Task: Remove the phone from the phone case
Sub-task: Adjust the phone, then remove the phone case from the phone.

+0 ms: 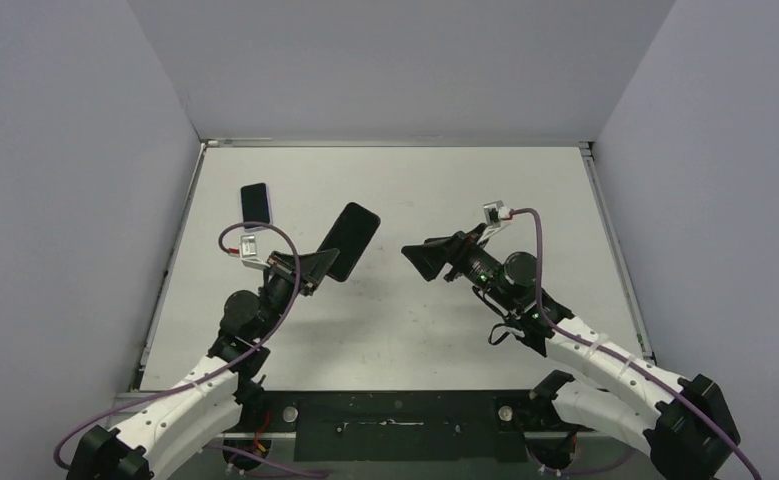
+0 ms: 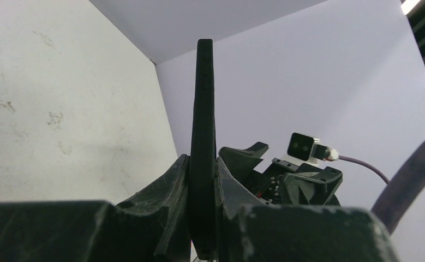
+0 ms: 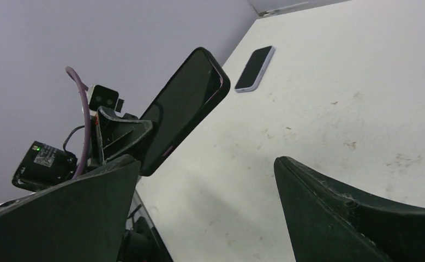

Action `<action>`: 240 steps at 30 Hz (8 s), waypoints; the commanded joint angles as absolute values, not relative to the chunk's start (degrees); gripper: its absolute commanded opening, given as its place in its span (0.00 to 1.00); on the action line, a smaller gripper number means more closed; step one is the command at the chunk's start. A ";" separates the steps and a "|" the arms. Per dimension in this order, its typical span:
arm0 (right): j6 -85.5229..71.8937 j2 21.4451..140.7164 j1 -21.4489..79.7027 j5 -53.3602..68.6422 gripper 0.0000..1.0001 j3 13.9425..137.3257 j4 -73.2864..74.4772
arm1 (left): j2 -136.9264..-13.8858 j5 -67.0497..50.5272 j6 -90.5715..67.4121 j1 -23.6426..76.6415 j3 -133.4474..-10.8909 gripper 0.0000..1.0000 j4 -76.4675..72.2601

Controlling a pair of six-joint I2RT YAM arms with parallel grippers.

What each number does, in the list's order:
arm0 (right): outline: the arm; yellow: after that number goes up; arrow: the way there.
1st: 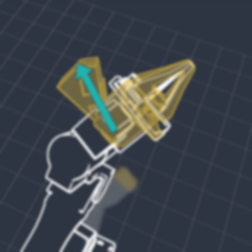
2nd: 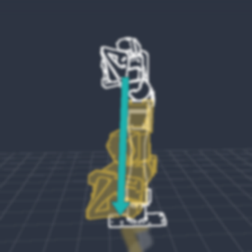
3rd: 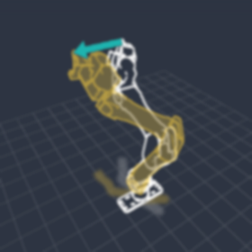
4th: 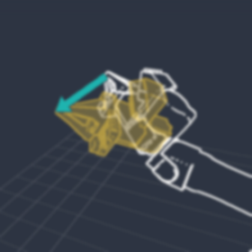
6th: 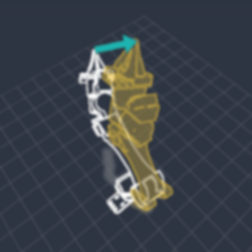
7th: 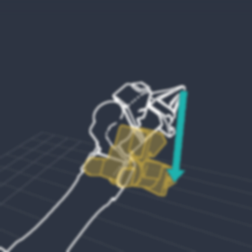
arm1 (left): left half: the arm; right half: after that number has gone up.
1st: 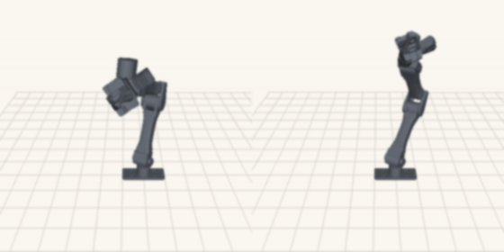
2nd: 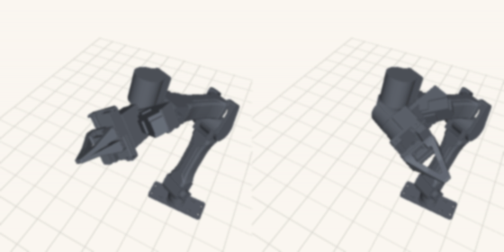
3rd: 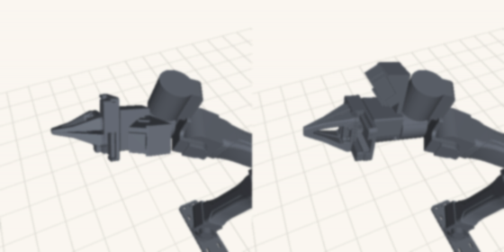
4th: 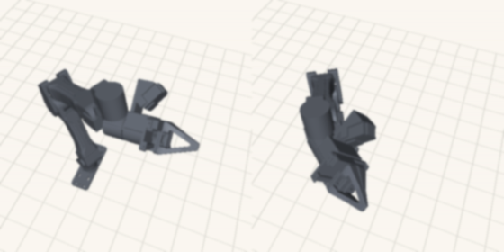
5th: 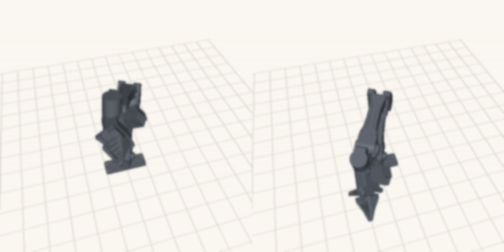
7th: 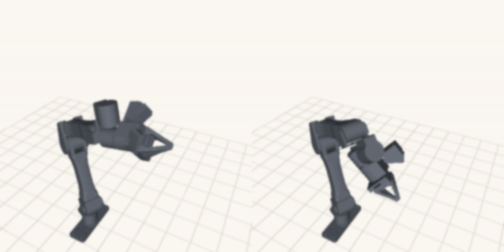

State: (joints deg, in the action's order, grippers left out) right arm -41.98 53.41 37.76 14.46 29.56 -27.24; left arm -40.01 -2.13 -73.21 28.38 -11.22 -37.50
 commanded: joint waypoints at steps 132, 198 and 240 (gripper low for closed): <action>-54.41 67.10 42.57 33.37 0.54 31.56 -55.43 | -58.00 5.07 -80.32 37.59 -25.32 0.00 -56.95; -10.72 67.59 44.82 27.48 0.00 46.33 -21.04 | -54.03 0.00 -89.34 39.93 -23.99 0.00 -47.65; -14.21 68.06 40.49 57.05 0.58 48.54 -15.72 | -63.22 -53.54 -63.81 17.05 -41.52 0.00 -44.80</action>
